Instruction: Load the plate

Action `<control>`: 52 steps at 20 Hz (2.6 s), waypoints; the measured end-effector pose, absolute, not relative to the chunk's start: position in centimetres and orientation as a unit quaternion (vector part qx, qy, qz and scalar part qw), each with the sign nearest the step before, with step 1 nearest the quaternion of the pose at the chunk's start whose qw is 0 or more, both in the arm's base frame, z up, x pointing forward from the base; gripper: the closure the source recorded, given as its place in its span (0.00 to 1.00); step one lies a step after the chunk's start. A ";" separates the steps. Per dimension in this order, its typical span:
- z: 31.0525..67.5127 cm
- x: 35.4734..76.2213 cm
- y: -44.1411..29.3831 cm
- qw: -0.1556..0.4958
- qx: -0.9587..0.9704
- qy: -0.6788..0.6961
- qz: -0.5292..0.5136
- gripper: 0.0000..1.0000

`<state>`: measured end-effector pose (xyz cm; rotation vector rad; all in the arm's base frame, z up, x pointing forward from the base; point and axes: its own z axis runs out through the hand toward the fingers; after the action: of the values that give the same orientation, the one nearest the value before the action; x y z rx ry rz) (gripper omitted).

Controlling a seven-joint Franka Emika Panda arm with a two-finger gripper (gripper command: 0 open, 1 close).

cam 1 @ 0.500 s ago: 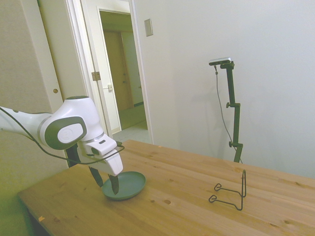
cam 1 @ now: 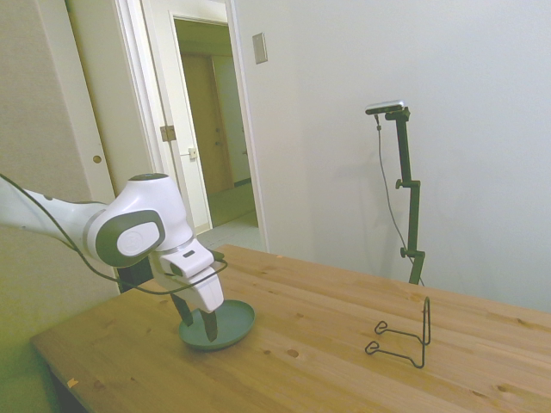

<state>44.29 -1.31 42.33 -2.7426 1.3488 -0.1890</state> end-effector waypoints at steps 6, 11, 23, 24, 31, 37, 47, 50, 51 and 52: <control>43.8 48.6 -6.5 0.071 -0.872 0.481 -0.056 0.00; 42.2 49.1 -10.2 0.102 -0.866 0.487 -0.042 0.00; 36.1 50.5 -9.1 0.166 -0.857 0.488 -0.016 0.00; 35.8 50.7 -8.7 0.168 -0.856 0.488 -0.017 0.00; 35.1 51.7 -6.8 0.176 -0.857 0.483 -0.017 0.00; 35.0 52.1 -5.0 0.186 -0.859 0.477 -0.012 0.00; 34.9 52.6 -5.6 0.184 -0.860 0.476 0.007 1.00; 34.7 52.7 -6.0 0.180 -0.861 0.476 0.011 1.00; 34.6 52.7 -6.1 0.179 -0.861 0.476 0.012 1.00; 34.6 52.7 -6.2 0.177 -0.861 0.476 0.013 1.00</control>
<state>52.70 -6.24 34.57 -2.4366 1.3481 0.0362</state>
